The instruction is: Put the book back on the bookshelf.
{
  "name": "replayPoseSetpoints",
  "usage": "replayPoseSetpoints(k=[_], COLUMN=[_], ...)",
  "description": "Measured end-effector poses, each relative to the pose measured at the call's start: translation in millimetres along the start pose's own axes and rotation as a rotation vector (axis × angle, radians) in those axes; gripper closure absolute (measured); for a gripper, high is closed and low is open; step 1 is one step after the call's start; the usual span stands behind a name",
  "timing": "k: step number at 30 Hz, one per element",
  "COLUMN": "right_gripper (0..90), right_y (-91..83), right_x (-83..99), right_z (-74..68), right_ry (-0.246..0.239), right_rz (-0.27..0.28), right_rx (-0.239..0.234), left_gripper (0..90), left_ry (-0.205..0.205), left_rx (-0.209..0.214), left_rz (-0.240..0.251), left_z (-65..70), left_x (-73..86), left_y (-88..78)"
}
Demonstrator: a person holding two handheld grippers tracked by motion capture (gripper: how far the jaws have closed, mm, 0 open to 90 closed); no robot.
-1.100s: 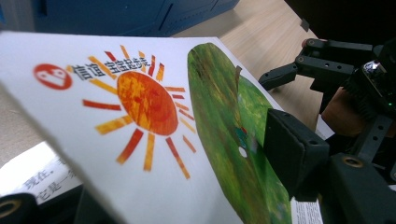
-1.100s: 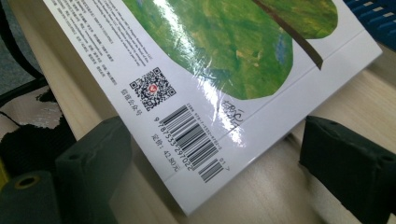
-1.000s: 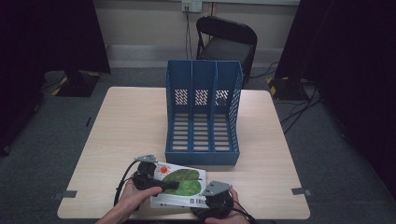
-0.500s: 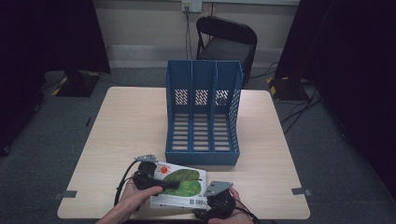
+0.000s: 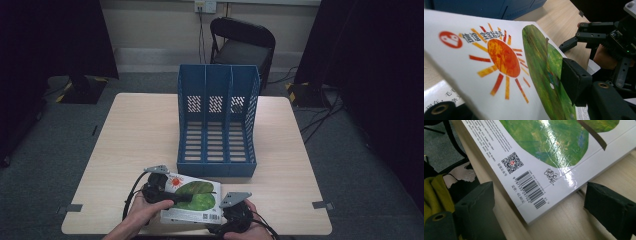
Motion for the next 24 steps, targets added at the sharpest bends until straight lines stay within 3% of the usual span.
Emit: replayPoseSetpoints(k=[4,11,16,20,21,24], right_gripper=[8.7,10.8,11.3,14.4,16.4,17.8], right_y=[-0.5,-4.1,-3.7,-7.8,-12.4,-16.9], right_x=[-0.9,-2.9,-5.4,-11.8,-16.7,-21.2], right_z=[2.7,6.1,8.6,17.1,25.6,32.1], right_ry=[0.011,0.049,0.076,0.106,0.125,0.167], right_rz=[0.000,0.008,0.002,0.045,0.088,0.127], right_rx=[-0.004,-0.043,-0.090,-0.078,-0.054,-0.063], left_gripper=[60.5,67.2,68.7,70.2,70.5,71.1], left_ry=[0.026,0.120,0.166,0.195,0.209,0.223], left_rx=[0.033,0.075,0.067,0.080,0.086,0.093], left_rz=[0.011,0.021,0.028,0.033,0.033,0.032], left_z=[6.0,18.4,24.4,30.4,32.3,34.0], left_x=[-1.0,-3.2,-5.0,-5.8,-6.1,-6.0], left_y=[-2.0,-4.8,-4.4,-4.2,-3.6,-3.2])
Point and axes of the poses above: each handheld gripper's, and its own axes: y roughly forward along the jaws, x roughly out of its underside, z roughly to its right, the point moved 9 cm from there along y, roughly forward along the jaws, and after that the axes turned 4 degrees about x, right-handed, at the moved point
